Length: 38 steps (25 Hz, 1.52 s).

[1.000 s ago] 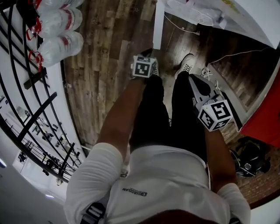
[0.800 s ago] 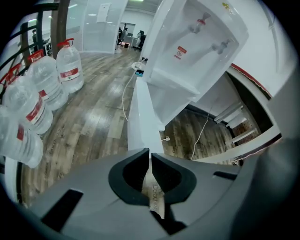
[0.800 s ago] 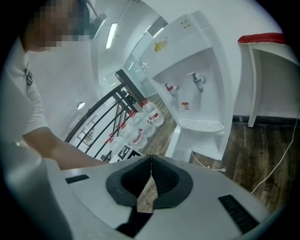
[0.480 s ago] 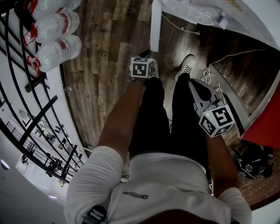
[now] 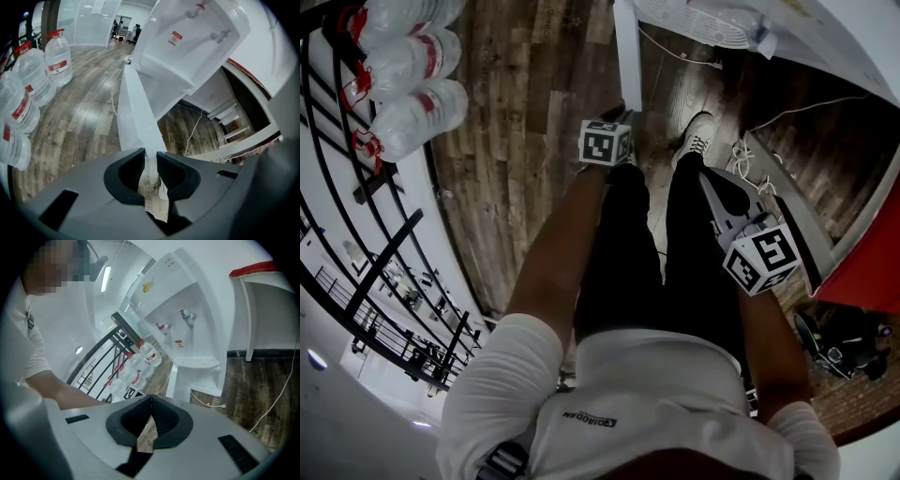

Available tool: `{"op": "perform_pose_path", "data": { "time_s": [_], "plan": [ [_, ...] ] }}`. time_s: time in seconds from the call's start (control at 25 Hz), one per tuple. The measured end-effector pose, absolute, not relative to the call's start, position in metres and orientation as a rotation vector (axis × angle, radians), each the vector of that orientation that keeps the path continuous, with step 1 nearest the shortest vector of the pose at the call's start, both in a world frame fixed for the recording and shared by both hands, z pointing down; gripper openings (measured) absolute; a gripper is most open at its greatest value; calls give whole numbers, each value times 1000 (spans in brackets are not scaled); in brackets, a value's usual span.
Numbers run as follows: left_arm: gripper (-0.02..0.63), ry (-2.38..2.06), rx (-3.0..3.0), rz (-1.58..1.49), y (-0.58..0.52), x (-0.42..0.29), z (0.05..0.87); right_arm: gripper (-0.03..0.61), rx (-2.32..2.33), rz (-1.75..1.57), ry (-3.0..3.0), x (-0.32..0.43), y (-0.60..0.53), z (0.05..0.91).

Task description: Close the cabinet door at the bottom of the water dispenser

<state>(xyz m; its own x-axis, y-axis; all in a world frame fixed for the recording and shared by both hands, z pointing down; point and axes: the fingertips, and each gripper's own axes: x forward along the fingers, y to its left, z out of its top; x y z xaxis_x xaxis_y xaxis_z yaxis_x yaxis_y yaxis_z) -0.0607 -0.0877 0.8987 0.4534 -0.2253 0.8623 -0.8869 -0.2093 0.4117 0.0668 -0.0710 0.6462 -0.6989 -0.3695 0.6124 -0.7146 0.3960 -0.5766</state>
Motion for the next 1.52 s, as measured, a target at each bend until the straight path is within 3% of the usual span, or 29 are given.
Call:
{"op": "perform_pose_path", "data": {
  "time_s": [0.92, 1.12, 1.52],
  "plan": [
    [70, -814, 1904, 890, -137, 83, 897, 21, 1191, 1280, -2277, 142, -85, 607],
    [29, -860, 1950, 919, -161, 102, 899, 21, 1212, 1306, -2281, 156, -82, 598],
    [26, -899, 1977, 871, -200, 135, 904, 21, 1243, 1348, -2275, 178, -86, 602]
  ]
}}
